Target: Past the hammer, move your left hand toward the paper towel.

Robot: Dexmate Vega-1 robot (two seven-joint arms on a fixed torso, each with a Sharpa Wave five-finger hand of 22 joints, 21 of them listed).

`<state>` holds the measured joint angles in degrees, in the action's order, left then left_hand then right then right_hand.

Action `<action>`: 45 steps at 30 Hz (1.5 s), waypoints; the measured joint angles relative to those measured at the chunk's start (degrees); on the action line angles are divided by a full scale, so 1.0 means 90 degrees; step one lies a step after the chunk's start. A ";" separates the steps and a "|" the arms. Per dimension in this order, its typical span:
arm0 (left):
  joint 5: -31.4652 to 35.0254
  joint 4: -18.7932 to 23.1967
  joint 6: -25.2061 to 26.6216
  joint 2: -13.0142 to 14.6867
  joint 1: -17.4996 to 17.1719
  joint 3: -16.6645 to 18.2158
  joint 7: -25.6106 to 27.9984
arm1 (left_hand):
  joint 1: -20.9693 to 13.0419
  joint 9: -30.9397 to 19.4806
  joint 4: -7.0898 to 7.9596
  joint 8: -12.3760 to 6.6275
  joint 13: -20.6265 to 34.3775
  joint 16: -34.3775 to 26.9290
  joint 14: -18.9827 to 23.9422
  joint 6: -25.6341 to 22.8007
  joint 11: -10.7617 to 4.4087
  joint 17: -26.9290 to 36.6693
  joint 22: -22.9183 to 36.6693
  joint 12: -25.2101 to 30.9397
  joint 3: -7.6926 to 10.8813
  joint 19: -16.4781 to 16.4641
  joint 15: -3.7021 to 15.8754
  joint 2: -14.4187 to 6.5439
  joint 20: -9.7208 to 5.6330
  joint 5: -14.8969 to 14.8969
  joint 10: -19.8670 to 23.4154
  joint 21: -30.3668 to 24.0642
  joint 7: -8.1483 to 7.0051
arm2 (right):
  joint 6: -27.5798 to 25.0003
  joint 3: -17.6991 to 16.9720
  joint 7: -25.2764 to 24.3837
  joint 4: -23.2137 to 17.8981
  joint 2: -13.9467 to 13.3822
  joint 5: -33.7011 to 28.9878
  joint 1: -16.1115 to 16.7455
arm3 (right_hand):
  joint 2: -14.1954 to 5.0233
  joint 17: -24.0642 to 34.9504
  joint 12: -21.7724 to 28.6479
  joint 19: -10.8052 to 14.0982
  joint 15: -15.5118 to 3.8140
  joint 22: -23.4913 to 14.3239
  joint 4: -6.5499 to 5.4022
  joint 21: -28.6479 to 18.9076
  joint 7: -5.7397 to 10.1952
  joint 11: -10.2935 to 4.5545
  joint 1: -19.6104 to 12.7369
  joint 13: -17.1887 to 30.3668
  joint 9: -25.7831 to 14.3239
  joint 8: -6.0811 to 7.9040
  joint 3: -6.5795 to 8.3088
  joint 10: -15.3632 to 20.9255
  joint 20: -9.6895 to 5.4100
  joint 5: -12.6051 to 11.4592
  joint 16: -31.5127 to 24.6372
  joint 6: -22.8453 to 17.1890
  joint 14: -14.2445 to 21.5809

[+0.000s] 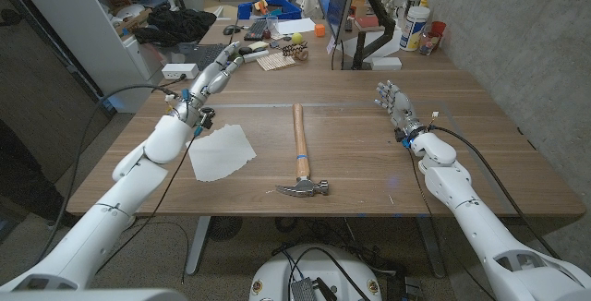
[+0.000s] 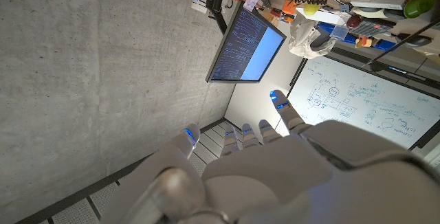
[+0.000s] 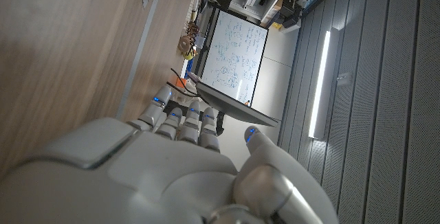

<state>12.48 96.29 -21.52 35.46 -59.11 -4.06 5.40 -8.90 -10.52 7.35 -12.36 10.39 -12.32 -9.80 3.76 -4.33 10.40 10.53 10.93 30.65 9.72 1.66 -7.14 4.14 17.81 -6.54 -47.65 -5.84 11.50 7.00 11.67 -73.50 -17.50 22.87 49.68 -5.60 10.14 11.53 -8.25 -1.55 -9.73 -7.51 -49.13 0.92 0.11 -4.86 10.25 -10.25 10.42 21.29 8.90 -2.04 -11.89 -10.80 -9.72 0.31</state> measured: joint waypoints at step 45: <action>0.1920 0.1360 0.0721 0.0878 -0.0964 0.0735 0.0105 | -0.0316 0.0014 -0.0274 -0.0018 0.0002 0.0031 0.0001 -0.0363 -0.0148 -0.0030 0.0020 0.0010 0.0078 0.0027 -0.0001 0.0097 0.0201 0.0023 0.0252 0.0144 -0.0159 | -0.0036 0.0214 0.0045 0.0147 0.0043 -0.0205 -0.0187 | 0.0000 0.0001 0.0000 0.0047 0.0000 0.0000 0.0000 0.0091 0.0000 -0.0024 0.0000 -0.0001 0.0000 0.0000 0.0000 0.0024 -0.0001 0.0000 0.0000 0.0000 0.0000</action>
<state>29.76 108.54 -15.03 43.37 -67.78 2.56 6.35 -11.74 -10.40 4.88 -12.52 10.40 -12.04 -9.79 0.50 -5.67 10.13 10.70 11.02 31.36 9.97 1.65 -6.27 5.95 18.02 -4.27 -46.35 -7.27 11.18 8.93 12.08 -72.17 -17.12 21.03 48.00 -5.61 10.15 11.53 -7.83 -1.55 -9.73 -7.51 -48.30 0.92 -0.10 -4.86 10.24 -10.25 10.42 21.28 9.11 -2.05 -11.88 -10.80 -9.72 0.31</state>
